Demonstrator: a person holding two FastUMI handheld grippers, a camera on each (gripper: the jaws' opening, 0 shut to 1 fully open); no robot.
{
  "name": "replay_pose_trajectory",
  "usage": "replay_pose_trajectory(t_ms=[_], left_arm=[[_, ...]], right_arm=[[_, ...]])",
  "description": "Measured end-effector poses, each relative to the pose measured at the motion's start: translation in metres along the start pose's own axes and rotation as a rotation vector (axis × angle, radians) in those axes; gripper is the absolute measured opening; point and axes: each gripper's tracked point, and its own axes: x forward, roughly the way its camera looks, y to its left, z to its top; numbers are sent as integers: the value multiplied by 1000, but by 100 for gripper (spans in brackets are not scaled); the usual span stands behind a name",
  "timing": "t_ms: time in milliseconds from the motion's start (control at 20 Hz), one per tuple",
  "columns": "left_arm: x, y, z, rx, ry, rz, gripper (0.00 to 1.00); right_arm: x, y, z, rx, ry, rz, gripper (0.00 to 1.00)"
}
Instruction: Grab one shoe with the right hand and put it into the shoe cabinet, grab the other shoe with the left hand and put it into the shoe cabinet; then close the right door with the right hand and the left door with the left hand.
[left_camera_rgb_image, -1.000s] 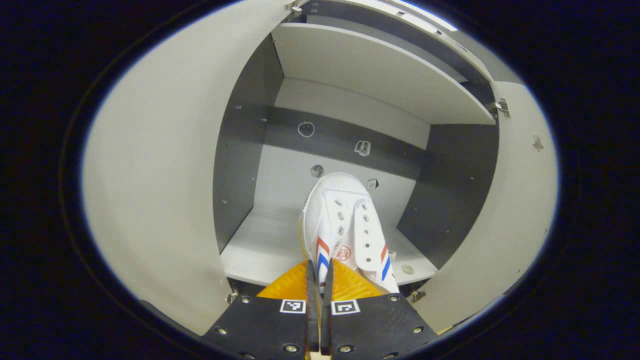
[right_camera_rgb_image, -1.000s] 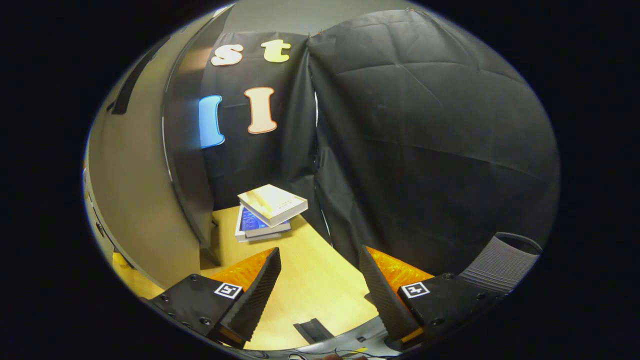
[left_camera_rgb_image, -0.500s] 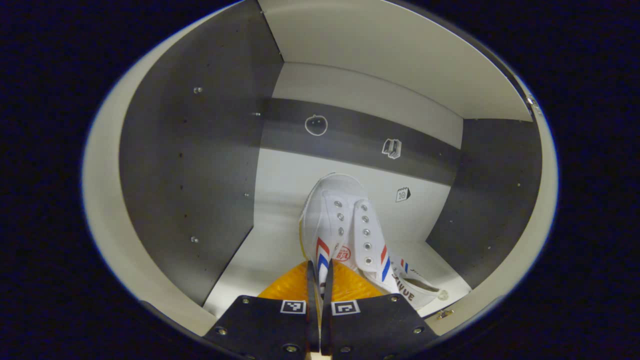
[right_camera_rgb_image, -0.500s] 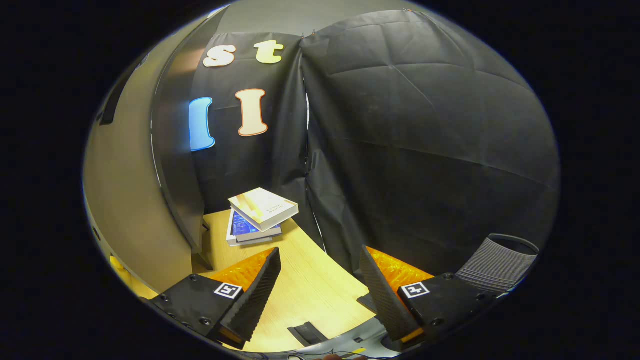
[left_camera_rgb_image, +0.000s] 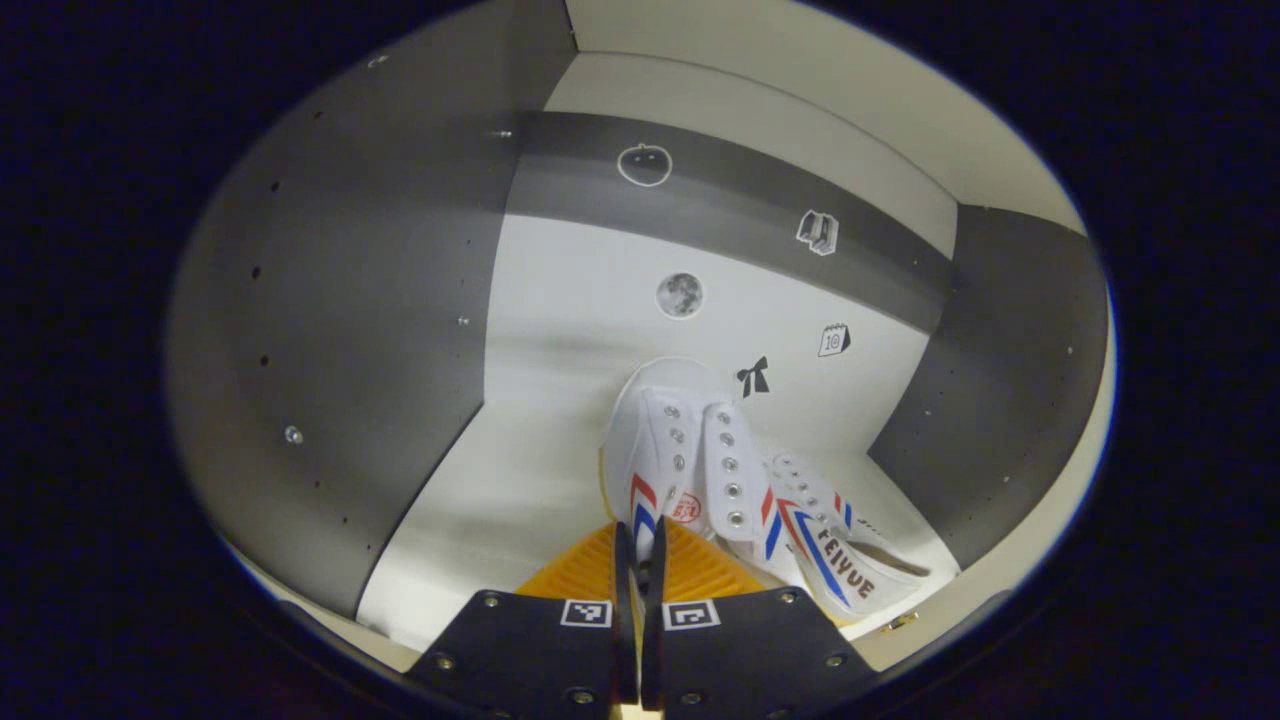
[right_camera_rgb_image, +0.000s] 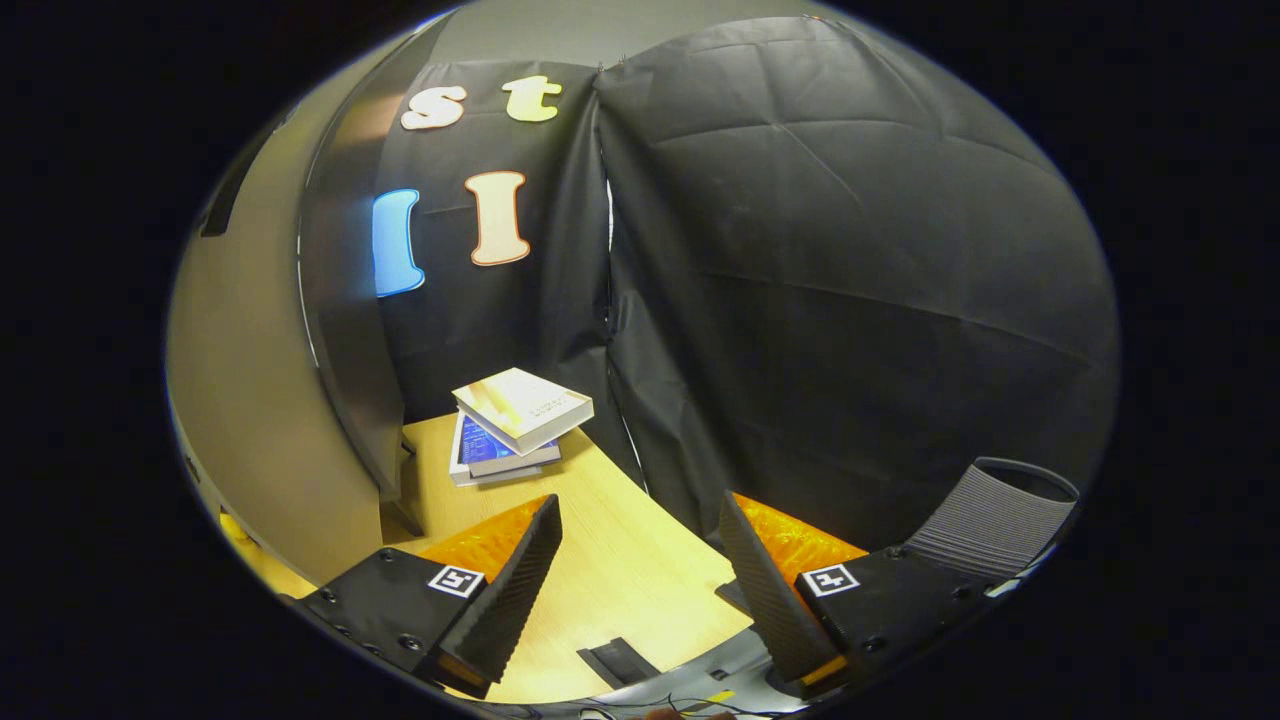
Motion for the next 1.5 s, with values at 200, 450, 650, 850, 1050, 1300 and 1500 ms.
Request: replay_pose_trajectory(t_ms=[200,450,650,850,1050,1300,1500], left_arm=[[-1,1,10,51,-38,-32,12],[-5,8,52,107,-260,16,96],[-25,8,57,245,-323,38,97],[-48,-1,79,292,-442,9,96],[-62,-10,91,322,-534,-16,96],[-76,-1,91,228,-582,-11,96],[-83,9,82,221,-572,57,96]], right_arm=[[-6,0,4,23,-27,5,96],[-18,3,12,-1,-55,28,97],[-27,7,30,20,-94,52,97],[-32,14,55,40,-137,89,93],[-31,26,84,57,-172,147,97],[-35,52,139,-20,-271,214,92],[-51,74,176,-29,-330,286,93]])
